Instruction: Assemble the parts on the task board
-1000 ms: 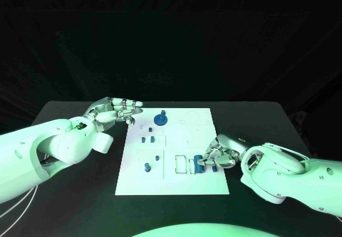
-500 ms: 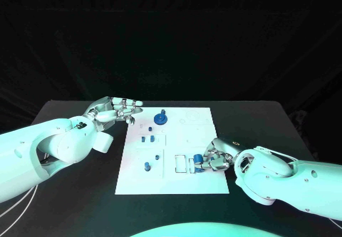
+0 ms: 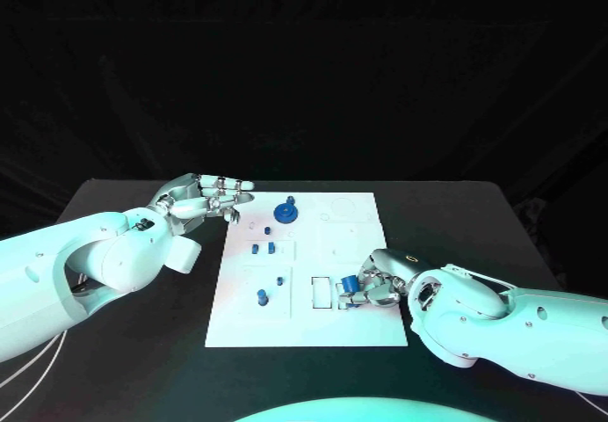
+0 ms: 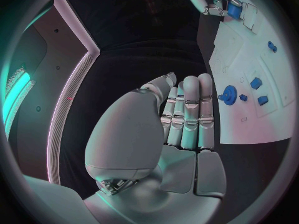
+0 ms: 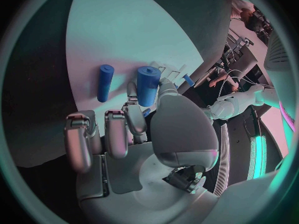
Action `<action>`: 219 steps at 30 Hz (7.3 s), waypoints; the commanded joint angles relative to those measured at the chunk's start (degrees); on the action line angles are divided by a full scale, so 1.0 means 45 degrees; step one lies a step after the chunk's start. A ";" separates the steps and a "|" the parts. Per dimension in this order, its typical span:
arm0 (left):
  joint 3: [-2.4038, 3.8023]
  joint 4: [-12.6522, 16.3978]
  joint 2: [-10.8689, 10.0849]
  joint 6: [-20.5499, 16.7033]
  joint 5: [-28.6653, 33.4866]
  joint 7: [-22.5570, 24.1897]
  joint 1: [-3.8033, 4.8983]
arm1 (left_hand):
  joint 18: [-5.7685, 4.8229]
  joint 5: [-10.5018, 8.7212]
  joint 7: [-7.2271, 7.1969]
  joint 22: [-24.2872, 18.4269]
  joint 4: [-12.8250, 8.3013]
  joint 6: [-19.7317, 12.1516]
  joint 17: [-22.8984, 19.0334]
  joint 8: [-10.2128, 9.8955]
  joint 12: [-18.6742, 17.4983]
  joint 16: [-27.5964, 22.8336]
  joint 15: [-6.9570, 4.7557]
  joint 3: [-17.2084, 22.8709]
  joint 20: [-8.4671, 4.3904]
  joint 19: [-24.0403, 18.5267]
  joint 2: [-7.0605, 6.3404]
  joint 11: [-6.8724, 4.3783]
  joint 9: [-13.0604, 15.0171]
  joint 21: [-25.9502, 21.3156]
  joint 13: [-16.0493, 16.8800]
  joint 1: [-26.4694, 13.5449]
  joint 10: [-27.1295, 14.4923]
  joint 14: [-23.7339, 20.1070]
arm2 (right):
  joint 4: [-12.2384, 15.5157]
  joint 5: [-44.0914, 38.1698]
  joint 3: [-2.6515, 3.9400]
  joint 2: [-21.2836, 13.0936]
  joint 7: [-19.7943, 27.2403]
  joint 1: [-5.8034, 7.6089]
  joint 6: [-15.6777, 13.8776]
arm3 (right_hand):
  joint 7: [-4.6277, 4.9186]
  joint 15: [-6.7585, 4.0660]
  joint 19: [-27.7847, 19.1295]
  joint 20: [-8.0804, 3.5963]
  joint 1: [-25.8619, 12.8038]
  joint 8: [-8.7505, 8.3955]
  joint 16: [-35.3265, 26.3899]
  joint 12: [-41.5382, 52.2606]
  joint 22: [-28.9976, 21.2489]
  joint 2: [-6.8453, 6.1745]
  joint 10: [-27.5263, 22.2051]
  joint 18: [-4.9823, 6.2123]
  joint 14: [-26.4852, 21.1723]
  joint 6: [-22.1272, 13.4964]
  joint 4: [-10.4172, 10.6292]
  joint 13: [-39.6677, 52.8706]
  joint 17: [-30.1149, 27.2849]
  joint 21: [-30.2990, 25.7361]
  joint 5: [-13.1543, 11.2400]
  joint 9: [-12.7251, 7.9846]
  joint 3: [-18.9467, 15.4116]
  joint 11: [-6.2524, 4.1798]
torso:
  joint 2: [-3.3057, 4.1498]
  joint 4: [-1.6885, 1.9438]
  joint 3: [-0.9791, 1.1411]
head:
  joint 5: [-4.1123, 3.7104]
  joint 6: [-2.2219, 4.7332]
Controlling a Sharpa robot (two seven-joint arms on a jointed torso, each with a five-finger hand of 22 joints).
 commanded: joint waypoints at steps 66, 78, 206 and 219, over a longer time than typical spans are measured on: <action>-0.0034 0.0064 -0.0022 0.0359 0.0074 -0.0060 -0.0002 | 0.0176 0.0013 -0.0003 -0.0037 0.0005 -0.0116 -0.0027 -0.0014 0.0081 -0.0052 0.0003 -0.0119 0.0078 0.0015 0.0096 -0.0007 -0.0027 -0.0059 0.0017 -0.0090 -0.0118 -0.0072 | 0.0521 0.0624 0.0010 0.0895 -0.0133 0.0355 -0.0281 | -0.0084 -0.0109 0.1159 -0.0091 -0.2959 0.0515 -0.0104 -0.1359 0.3193 -0.1073 -0.0246 -0.0099 0.0854 -0.0361 0.0070 -0.0274 0.0830 -0.0229 -0.3464 0.1203 -0.0592 -0.0091 | -0.0003 -0.0018 0.0007 | 0.0102 -0.0004; -0.0034 0.0047 -0.0042 0.0355 0.0074 -0.0077 -0.0003 | 0.0177 0.0019 0.0001 -0.0053 0.0015 -0.0133 -0.0038 -0.0013 0.0096 -0.0060 0.0007 -0.0134 0.0082 0.0017 0.0123 -0.0003 -0.0033 -0.0084 0.0020 -0.0093 -0.0149 -0.0078 | 0.1104 -0.0039 0.0010 0.0257 0.0530 0.0346 -0.0398 | -0.0307 -0.0265 0.1335 -0.0212 -0.0391 0.0887 0.0109 -0.0261 0.3349 0.0370 0.0445 -0.0178 0.0948 -0.0034 -0.0341 0.0726 0.1234 0.0055 -0.1315 0.1507 0.0500 -0.0282 | -0.0002 -0.0027 0.0011 | 0.0128 0.0010; -0.0064 0.0126 -0.0077 0.0401 0.0084 -0.0111 -0.0021 | 0.0176 0.0018 0.0008 -0.0103 0.0105 -0.0156 -0.0067 0.0006 0.0167 -0.0066 0.0022 -0.0208 0.0099 0.0036 0.0206 0.0006 -0.0045 -0.0160 0.0038 -0.0176 -0.0217 -0.0079 | 0.0513 -0.0989 -0.0018 -0.0911 -0.0612 -0.0371 0.0065 | -0.0330 -0.0337 0.1335 -0.0314 0.3463 -0.0188 0.0181 -0.0804 0.3349 0.0357 0.0506 -0.0178 0.0985 0.0314 -0.1345 0.0942 0.1513 0.0055 0.0470 0.0937 0.3216 -0.0366 | -0.0023 -0.0050 -0.0024 | -0.0370 -0.0078; -0.0067 0.0144 -0.0070 0.0399 0.0089 -0.0097 -0.0022 | 0.0176 0.0018 0.0008 -0.0103 0.0105 -0.0156 -0.0067 0.0006 0.0167 -0.0066 0.0022 -0.0208 0.0099 0.0036 0.0206 0.0006 -0.0045 -0.0160 0.0038 -0.0176 -0.0217 -0.0079 | 0.1041 0.1554 0.0010 -0.0793 0.0074 -0.0059 -0.1391 | -0.0319 -0.0330 0.1335 -0.0303 0.2903 -0.0165 0.0207 -0.0738 0.3349 -0.0030 0.0585 -0.0178 0.0998 0.0309 -0.1073 0.1019 0.1565 0.0055 0.0650 0.1019 0.4043 -0.0348 | -0.0010 -0.0042 -0.0014 | -0.0358 -0.0075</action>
